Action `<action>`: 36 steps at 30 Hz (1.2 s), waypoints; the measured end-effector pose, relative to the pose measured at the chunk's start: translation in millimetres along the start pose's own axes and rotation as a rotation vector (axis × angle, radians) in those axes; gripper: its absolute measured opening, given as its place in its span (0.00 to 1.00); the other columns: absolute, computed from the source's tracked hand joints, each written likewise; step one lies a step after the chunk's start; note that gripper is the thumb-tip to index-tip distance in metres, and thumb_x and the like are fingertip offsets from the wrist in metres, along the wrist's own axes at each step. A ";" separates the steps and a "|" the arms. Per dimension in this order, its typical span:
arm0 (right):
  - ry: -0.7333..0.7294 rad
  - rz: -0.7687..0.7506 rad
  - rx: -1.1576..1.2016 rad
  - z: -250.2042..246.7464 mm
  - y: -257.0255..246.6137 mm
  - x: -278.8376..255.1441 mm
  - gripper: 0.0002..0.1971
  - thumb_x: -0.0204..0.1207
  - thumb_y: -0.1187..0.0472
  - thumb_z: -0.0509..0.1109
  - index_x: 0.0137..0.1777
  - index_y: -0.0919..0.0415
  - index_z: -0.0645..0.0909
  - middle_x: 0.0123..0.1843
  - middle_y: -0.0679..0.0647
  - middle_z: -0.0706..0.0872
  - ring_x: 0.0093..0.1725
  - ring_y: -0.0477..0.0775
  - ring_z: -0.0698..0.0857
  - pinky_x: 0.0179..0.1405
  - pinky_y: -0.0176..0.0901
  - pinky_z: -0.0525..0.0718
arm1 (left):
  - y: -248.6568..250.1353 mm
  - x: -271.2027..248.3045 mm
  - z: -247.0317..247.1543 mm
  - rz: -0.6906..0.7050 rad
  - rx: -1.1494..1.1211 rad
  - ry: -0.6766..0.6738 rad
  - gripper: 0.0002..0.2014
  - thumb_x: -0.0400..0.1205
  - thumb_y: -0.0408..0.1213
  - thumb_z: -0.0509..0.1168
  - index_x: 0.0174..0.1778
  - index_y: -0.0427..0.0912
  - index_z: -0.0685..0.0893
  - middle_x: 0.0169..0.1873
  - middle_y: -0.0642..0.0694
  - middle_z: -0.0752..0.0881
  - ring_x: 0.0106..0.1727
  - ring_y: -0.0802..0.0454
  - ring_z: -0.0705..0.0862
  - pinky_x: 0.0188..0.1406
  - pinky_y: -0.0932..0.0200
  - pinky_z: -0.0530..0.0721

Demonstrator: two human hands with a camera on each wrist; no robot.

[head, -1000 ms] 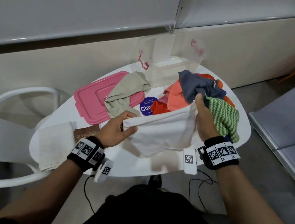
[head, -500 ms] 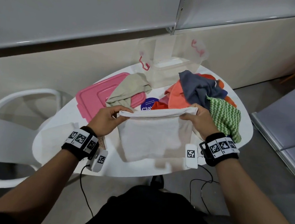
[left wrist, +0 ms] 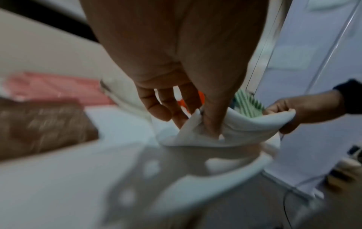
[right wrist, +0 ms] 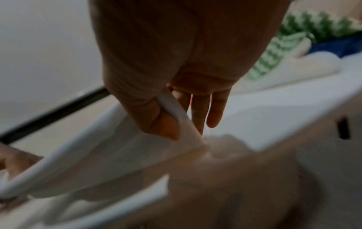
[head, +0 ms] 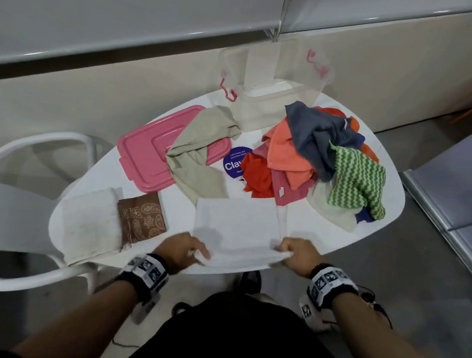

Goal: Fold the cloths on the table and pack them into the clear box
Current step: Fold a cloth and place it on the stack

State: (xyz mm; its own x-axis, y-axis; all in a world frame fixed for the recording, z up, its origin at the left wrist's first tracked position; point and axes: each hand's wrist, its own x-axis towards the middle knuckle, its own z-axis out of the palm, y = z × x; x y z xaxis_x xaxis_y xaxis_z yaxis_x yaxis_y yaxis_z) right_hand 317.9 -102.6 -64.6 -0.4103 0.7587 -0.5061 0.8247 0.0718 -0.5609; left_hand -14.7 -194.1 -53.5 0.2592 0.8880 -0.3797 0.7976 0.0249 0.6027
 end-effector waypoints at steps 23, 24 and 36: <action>0.034 0.125 0.296 -4.4 4.1 23.8 0.11 0.68 0.64 0.76 0.36 0.50 0.77 0.38 0.47 0.86 0.38 0.49 0.83 0.38 0.40 0.77 | -12.7 41.3 19.8 -0.243 -0.431 0.233 0.03 0.74 0.44 0.65 0.42 0.54 0.82 0.40 0.55 0.87 0.42 0.60 0.82 0.42 0.68 0.75; 0.061 0.157 0.365 -4.0 6.4 25.1 0.07 0.68 0.60 0.76 0.42 0.50 0.80 0.43 0.50 0.89 0.42 0.51 0.85 0.43 0.42 0.81 | -17.2 41.6 21.5 -0.237 -0.440 0.268 0.06 0.74 0.49 0.64 0.44 0.56 0.81 0.40 0.54 0.87 0.42 0.59 0.83 0.42 0.66 0.76; 0.284 0.423 0.469 4.5 3.0 69.9 0.18 0.86 0.54 0.60 0.72 0.60 0.68 0.61 0.66 0.83 0.61 0.66 0.82 0.56 0.47 0.75 | -13.9 96.8 16.8 -0.398 -0.456 0.594 0.11 0.84 0.42 0.66 0.61 0.45 0.82 0.44 0.45 0.87 0.42 0.45 0.84 0.45 0.57 0.79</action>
State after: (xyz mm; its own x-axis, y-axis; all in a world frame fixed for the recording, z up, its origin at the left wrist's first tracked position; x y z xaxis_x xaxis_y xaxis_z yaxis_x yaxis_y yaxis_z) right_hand 290.0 -52.3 -104.6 0.0797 0.8046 -0.5885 0.6099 -0.5063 -0.6096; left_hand 8.5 -116.2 -110.4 -0.4249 0.8644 -0.2688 0.4376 0.4561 0.7749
